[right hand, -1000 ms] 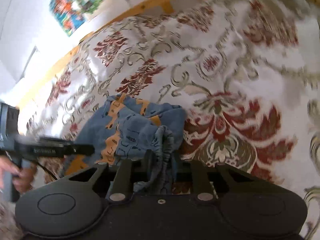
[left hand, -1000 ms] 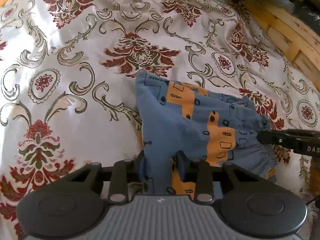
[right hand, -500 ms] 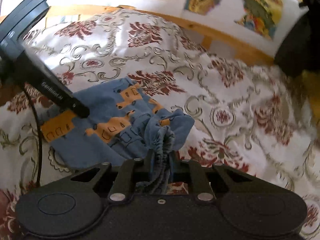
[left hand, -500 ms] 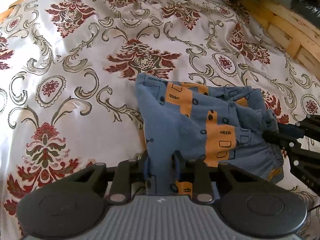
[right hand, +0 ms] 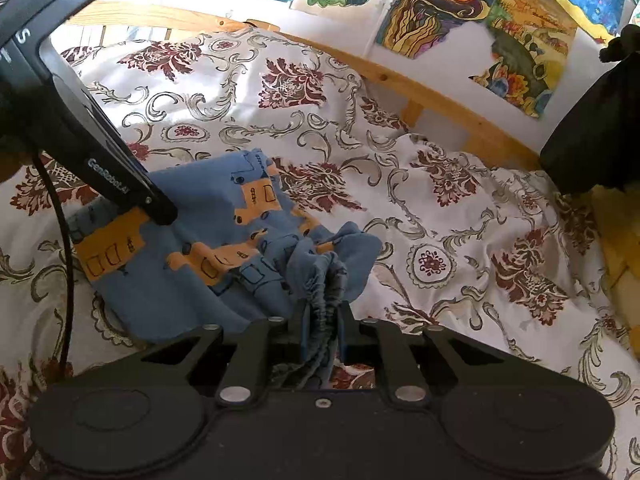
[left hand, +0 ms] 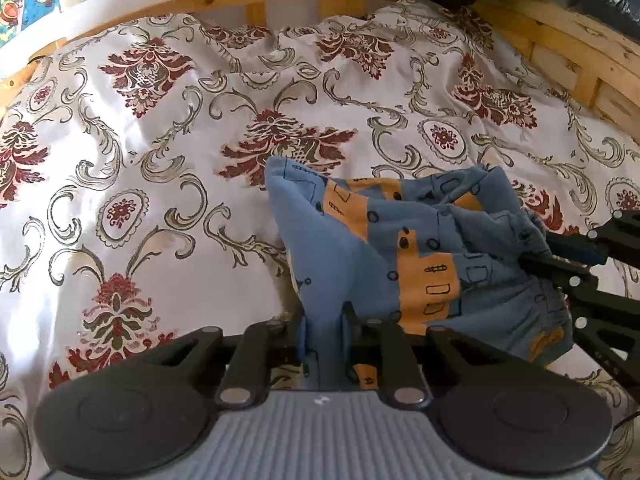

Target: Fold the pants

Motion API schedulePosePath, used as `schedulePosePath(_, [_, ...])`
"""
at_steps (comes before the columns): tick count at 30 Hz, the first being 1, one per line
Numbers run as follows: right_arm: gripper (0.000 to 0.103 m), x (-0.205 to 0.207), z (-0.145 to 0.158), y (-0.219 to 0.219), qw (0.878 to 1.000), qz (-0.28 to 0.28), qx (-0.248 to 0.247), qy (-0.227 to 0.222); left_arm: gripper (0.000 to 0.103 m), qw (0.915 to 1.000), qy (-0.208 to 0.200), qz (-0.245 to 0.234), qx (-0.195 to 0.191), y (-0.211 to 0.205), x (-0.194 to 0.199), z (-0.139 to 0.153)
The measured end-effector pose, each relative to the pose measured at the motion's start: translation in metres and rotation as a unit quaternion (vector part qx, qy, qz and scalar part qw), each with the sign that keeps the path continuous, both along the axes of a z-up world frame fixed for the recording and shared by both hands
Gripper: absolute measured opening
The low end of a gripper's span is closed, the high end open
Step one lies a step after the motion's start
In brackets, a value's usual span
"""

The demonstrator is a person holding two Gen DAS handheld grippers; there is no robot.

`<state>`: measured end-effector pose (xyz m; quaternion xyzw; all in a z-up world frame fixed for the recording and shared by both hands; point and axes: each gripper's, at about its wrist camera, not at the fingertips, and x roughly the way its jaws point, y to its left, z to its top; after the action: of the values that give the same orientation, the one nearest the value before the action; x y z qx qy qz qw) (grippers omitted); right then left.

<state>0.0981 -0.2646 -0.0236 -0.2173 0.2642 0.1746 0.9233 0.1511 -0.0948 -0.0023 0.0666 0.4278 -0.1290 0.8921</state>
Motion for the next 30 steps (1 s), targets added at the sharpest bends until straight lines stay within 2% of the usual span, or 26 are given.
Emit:
schedulePosePath(5, [0.013, 0.0, 0.005, -0.001, 1.0, -0.007, 0.001, -0.017, 0.017, 0.9998, 0.0, 0.006, -0.017, 0.004, 0.002, 0.008])
schedulePosePath(12, [0.013, 0.011, 0.015, -0.004, 0.998, -0.012, 0.005, -0.053, 0.017, 0.9989, -0.025, 0.007, -0.038, 0.007, 0.016, 0.023])
schedulePosePath(19, [0.013, 0.06, 0.033, 0.004, 0.995, -0.005, -0.024, -0.094, 0.017, 0.9969, -0.058, 0.007, -0.053, 0.015, 0.058, 0.042])
schedulePosePath(23, [0.012, 0.099, 0.042, 0.002, 0.995, -0.017, -0.002, -0.101, 0.017, 0.996, -0.07, 0.008, -0.055, 0.017, 0.091, 0.048])
schedulePosePath(30, [0.01, 0.145, 0.02, -0.012, 0.995, -0.052, 0.019, -0.087, 0.017, 0.9963, -0.056, -0.002, -0.065, 0.005, 0.138, 0.029])
